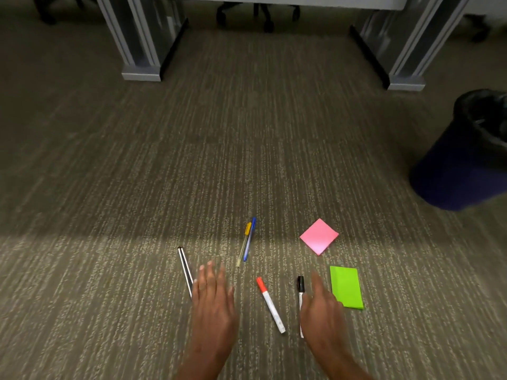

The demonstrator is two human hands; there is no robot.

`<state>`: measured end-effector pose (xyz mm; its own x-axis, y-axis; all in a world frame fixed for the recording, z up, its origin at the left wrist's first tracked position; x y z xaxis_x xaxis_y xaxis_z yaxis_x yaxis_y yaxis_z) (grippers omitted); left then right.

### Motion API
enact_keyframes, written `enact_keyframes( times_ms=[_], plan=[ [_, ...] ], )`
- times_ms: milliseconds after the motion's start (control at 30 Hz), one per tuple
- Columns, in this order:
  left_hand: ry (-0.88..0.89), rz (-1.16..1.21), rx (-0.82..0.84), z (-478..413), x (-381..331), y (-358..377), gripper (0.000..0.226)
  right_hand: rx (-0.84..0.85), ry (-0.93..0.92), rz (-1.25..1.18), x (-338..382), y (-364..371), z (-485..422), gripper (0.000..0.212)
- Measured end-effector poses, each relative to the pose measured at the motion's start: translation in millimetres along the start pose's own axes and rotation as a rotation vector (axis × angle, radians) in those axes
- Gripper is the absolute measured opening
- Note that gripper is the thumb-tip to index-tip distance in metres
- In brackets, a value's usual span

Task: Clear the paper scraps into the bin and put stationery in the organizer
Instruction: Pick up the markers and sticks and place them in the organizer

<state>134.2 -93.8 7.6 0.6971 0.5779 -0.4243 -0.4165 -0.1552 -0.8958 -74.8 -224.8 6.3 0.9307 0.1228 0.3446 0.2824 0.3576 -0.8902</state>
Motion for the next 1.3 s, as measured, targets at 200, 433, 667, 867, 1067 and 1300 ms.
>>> enact_keyframes(
  times_ms=[200, 433, 667, 867, 1067, 1300],
  plan=[
    [-0.024, -0.08, 0.048, -20, 35, 27, 0.058, 0.079, 0.154, -0.131, -23, 45, -12, 0.041],
    [-0.032, -0.051, 0.087, -36, 32, 22, 0.064, 0.129, 0.274, -0.233, -31, 53, -22, 0.006],
    [-0.082, -0.041, 0.069, -50, 44, 22, 0.075, 0.051, 0.043, -0.352, 22, 46, -26, 0.011],
    [-0.211, 0.007, 0.063, -54, 63, 13, 0.056, 0.175, -0.038, -0.279, 40, 68, -18, 0.012],
    [-0.347, -0.099, 0.075, -56, 85, 12, 0.054, 0.189, -0.13, -0.159, 51, 70, -13, 0.01],
    [-0.297, -0.275, 0.083, -70, 95, -1, 0.049, 0.216, -0.101, -0.07, 51, 71, -18, 0.017]
  ],
)
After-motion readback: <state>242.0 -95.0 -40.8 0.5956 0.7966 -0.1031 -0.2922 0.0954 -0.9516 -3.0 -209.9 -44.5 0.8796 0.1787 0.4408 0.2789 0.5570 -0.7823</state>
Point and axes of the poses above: each hand's wrist, its own z-axis away from the middle knuckle, its own y-axis out of the palm, x = y × z, the point moved 8 cm from there along -z, towards the middle knuckle, and after that the axes turned 6 degrees about x, right-handed, at the moved point
